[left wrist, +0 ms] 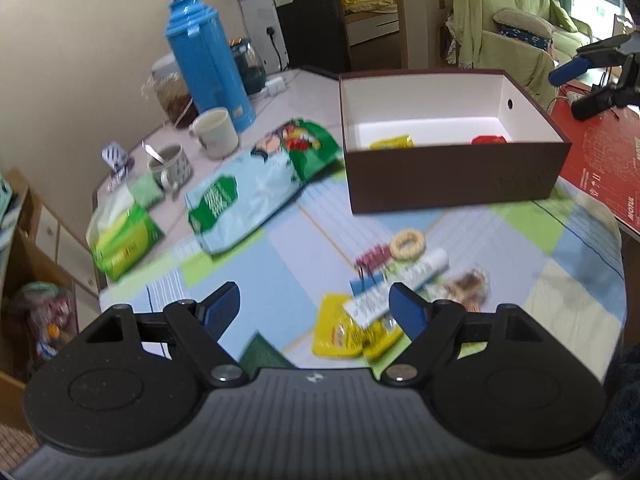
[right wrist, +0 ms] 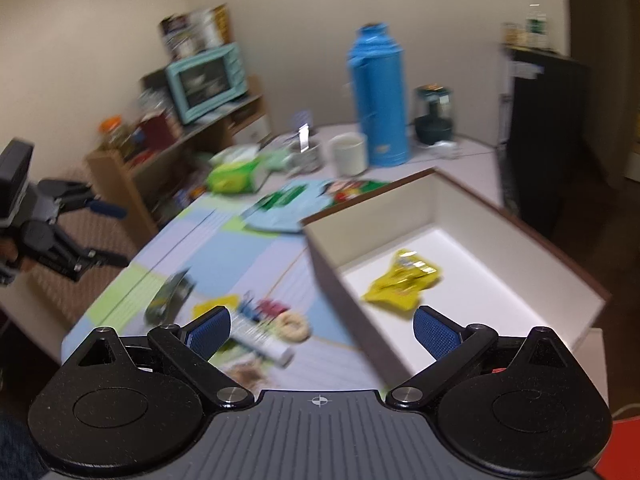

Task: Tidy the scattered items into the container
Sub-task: 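Withdraw both tools from the box back toward the remaining items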

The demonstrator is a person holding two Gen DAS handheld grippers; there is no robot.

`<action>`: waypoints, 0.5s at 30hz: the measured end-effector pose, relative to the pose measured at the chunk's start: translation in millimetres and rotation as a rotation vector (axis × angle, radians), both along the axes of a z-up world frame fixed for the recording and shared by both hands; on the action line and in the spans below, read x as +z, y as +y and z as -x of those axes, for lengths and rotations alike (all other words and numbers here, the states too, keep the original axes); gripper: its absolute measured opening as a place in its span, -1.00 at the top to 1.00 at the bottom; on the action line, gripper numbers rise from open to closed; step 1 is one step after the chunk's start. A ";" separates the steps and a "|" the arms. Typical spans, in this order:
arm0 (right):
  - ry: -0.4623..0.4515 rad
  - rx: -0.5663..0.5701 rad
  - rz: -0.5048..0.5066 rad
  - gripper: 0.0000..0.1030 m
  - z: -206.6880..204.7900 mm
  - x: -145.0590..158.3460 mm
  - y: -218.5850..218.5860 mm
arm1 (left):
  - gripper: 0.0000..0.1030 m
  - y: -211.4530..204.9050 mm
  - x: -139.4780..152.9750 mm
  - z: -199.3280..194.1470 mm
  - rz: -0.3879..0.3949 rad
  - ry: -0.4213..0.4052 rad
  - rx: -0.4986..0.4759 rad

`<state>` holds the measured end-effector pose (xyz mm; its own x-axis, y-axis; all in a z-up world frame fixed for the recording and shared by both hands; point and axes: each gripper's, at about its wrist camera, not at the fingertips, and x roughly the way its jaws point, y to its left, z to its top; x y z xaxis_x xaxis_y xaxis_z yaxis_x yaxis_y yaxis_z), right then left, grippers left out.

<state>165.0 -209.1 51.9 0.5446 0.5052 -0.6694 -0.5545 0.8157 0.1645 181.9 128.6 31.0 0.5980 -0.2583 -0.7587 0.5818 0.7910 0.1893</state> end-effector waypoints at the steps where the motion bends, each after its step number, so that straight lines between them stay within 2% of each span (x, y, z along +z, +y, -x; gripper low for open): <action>1: 0.015 0.024 0.008 -0.95 -0.7 -6.5 7.0 | -0.54 3.2 -4.5 3.1 0.004 0.010 0.004; 10: 0.155 0.186 0.068 -0.94 -14.3 -77.0 64.5 | -0.54 10.0 -40.8 13.8 0.047 0.102 0.017; 15: 0.174 0.286 0.138 -0.93 -18.3 -112.7 95.0 | -0.54 7.2 -53.4 9.0 0.046 0.132 0.015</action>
<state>183.2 -114.1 -60.9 0.2662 0.5194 -0.8120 -0.7370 0.6526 0.1758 172.9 135.8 -22.4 0.4977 -0.2864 -0.8187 0.5877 0.8056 0.0754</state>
